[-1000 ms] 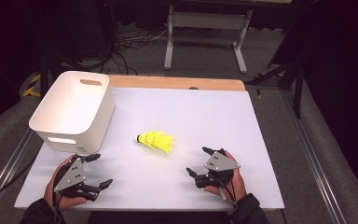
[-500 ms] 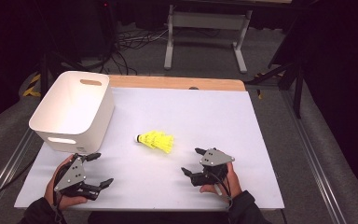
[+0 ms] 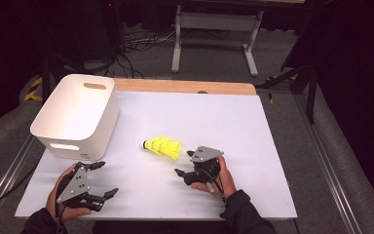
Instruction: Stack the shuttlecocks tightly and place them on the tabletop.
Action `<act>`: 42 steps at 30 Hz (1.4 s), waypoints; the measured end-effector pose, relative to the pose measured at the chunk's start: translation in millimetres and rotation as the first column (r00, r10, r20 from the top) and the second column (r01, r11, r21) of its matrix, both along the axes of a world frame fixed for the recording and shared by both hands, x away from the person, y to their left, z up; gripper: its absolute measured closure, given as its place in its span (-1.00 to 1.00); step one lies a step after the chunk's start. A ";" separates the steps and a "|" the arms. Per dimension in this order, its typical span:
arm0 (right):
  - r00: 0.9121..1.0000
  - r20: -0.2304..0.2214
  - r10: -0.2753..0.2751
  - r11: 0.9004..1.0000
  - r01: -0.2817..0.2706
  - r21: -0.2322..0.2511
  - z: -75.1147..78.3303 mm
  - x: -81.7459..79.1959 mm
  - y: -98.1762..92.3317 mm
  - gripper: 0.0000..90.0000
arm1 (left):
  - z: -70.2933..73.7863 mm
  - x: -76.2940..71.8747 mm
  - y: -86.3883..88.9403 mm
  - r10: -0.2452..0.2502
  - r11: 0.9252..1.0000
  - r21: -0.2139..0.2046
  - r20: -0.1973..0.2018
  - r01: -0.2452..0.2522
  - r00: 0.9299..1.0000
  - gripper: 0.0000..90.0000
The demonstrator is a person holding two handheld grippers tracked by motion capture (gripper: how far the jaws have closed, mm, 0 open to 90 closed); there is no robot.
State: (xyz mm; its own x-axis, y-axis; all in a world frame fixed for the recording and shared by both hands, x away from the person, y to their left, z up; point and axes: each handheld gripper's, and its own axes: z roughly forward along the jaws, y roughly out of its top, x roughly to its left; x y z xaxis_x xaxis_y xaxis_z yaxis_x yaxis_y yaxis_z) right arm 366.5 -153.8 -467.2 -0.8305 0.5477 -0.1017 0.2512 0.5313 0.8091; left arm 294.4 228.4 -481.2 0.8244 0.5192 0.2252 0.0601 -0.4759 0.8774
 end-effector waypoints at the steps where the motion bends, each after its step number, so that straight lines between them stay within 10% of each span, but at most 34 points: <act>1: 1.000 -0.005 0.007 1.000 -0.007 -0.011 0.0 1.9 4.2 -0.41 | 0.0 -0.4 -0.4 -0.001 1.000 0.003 0.002 0.001 1.000 -0.81; 11: 0.999 -0.047 0.003 1.000 -0.004 -0.015 -4.4 19.9 26.6 -0.16 | 0.0 -2.4 -1.3 -0.009 1.000 0.011 0.005 0.009 1.000 -0.79; 42: 0.994 -0.103 -0.033 0.998 0.028 -0.058 -10.1 45.1 69.1 -0.25 | -0.7 -6.3 0.5 -0.022 1.000 -0.003 -0.008 0.022 1.000 -0.76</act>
State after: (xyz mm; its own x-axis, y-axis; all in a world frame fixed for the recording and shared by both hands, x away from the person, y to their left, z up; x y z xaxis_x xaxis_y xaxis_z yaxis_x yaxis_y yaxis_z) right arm 411.5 -84.7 -477.3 -0.8212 0.5687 -0.0473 0.3489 0.5659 0.7471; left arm 288.1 228.8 -482.0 0.8372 0.5019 0.2173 0.0567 -0.4747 0.8783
